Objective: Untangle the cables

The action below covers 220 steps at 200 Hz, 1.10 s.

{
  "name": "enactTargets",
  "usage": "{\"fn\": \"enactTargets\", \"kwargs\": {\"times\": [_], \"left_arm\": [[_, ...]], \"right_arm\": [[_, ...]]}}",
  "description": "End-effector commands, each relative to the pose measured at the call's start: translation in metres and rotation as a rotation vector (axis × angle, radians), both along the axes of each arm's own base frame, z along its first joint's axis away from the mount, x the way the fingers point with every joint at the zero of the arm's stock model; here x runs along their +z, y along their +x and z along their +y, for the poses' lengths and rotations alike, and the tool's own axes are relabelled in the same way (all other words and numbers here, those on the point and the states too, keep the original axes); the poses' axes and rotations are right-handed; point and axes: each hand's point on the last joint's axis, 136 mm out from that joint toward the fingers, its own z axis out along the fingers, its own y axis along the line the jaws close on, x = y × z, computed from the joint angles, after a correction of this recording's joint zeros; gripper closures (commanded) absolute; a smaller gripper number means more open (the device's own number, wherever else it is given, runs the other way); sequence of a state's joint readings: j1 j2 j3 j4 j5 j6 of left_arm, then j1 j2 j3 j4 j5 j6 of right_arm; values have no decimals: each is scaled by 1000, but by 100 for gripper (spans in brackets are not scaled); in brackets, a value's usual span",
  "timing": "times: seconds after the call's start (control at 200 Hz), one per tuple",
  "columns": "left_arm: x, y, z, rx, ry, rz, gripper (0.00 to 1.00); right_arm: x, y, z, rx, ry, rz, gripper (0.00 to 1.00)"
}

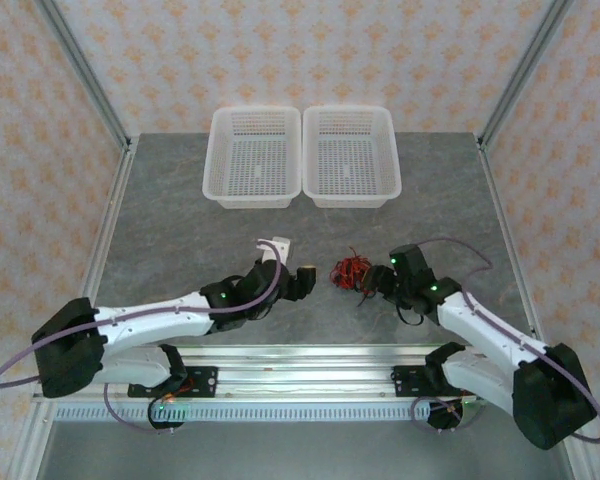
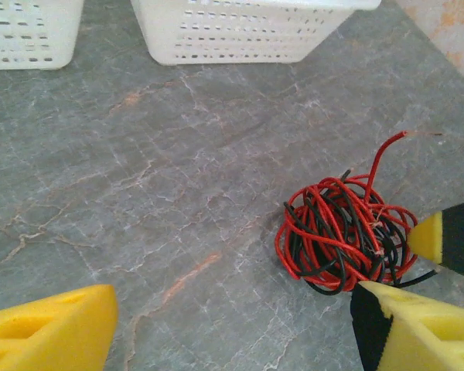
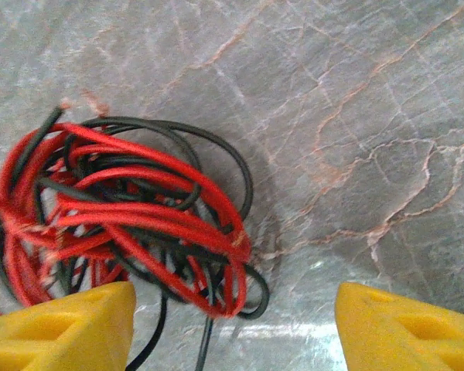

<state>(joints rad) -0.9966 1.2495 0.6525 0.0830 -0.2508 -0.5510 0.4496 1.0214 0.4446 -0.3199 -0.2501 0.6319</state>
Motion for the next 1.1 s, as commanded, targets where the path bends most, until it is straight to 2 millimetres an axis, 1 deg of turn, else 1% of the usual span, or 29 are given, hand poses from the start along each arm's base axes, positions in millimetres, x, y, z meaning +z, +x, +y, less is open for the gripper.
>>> {"fn": "enactTargets", "kwargs": {"times": [0.0,0.06,0.195,0.285,0.3,0.365,0.531,0.631,0.686,0.896,1.026,1.096], "left_arm": [[20,8,-9,16,6,-56,20],[23,9,-12,14,9,-63,20],[26,10,-11,13,17,-76,20],[26,10,-8,21,23,-81,19],[26,10,-8,21,23,-82,19],[27,10,-6,25,25,-85,19],[32,9,-4,18,36,-92,19],[35,7,-3,5,48,-98,19],[35,6,-2,-2,53,-98,19],[29,-2,-8,-68,79,-84,19],[21,-8,-21,-148,101,-76,18],[16,-11,-31,-203,113,-71,17]], "right_arm": [[-2,15,0,-10,-32,-52,35],[-3,22,3,5,-38,-75,36],[0,33,11,47,-40,-115,38],[0,38,15,73,-45,-126,43],[-5,37,16,78,-52,-109,44],[-11,37,20,102,-45,-96,48],[-16,36,31,149,-10,-92,73],[-10,36,34,162,0,-111,92],[-6,35,35,169,3,-117,100],[9,25,44,250,28,-88,100],[15,14,52,325,49,-25,100],[18,9,58,360,69,8,100]]}}
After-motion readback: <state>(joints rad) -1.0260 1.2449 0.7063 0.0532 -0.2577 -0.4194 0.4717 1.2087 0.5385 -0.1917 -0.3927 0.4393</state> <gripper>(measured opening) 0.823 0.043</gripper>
